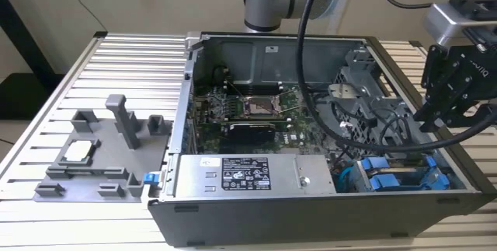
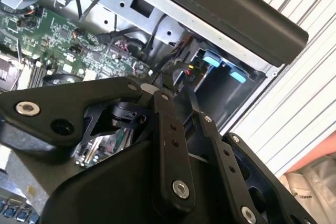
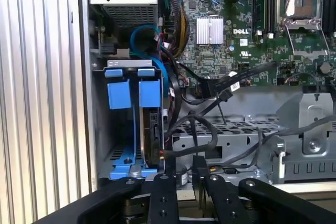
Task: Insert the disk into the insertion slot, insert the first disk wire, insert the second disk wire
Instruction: 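Insert the second disk wire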
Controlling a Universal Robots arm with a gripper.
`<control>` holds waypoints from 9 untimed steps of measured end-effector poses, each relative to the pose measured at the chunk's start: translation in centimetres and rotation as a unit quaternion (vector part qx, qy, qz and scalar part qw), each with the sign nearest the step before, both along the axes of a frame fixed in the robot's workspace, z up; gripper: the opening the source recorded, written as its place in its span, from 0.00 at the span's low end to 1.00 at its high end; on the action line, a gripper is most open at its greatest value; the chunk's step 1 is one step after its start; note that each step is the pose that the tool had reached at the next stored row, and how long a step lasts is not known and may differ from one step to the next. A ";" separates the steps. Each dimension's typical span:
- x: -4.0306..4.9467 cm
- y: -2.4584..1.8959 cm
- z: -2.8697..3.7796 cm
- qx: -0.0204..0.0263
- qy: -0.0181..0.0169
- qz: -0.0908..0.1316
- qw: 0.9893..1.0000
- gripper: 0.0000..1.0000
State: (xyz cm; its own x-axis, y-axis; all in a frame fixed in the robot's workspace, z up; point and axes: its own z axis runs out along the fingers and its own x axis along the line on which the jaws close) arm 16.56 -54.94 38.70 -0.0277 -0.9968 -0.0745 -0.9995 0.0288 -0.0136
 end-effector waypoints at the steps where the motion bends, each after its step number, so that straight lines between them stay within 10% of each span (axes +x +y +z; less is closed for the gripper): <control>1: 0.00 0.25 0.01 0.000 0.000 0.000 1.000 0.27; 9: -0.60 0.93 0.00 0.000 0.000 0.000 1.000 0.27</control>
